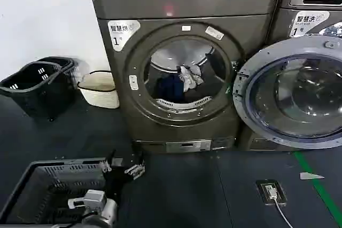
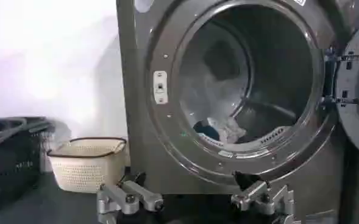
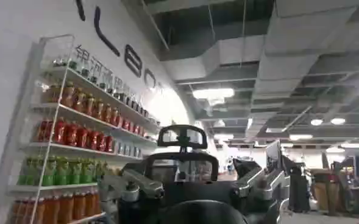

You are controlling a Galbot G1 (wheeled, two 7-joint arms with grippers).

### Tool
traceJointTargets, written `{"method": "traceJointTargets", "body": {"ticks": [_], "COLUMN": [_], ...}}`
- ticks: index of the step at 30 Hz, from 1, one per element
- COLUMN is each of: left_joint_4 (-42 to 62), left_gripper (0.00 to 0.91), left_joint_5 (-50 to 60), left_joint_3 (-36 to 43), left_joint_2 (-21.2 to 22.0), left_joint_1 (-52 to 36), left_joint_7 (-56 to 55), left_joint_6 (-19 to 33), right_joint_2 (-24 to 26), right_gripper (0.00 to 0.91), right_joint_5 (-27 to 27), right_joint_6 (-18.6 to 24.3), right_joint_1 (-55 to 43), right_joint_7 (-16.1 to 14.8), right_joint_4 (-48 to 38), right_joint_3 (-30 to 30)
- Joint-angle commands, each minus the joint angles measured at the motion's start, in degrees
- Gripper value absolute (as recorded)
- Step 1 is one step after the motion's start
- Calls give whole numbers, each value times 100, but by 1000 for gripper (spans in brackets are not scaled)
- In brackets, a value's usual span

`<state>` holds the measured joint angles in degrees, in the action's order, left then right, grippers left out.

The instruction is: Grasp the clothes from the dryer.

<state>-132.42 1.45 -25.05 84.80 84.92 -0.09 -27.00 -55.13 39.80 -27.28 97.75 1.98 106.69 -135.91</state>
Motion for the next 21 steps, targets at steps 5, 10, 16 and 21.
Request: {"method": "traceJointTargets", "body": {"ticks": [5, 10, 16, 21], "left_joint_4": [-46, -52, -81, -65], "left_gripper": [907, 907, 907, 907], "left_joint_5": [-2, -9, -11, -8], "left_joint_3": [-36, -24, -38, -37], "left_joint_2": [-3, 21, 33, 37], "left_joint_1": [-7, -30, -31, -53], "left_joint_7": [2, -46, -146, -155], "left_joint_6": [14, 5, -11, -39], "right_joint_2": [11, 6, 31, 36], "right_gripper": [907, 907, 907, 907], "right_joint_5": [80, 89, 91, 55], "right_joint_6": [194, 208, 218, 215], "right_joint_1": [0, -4, -29, -39], "right_joint_7": [-43, -52, -53, -61], "right_joint_4": [13, 13, 2, -22], "right_joint_3": [-35, -45, -42, -35]}}
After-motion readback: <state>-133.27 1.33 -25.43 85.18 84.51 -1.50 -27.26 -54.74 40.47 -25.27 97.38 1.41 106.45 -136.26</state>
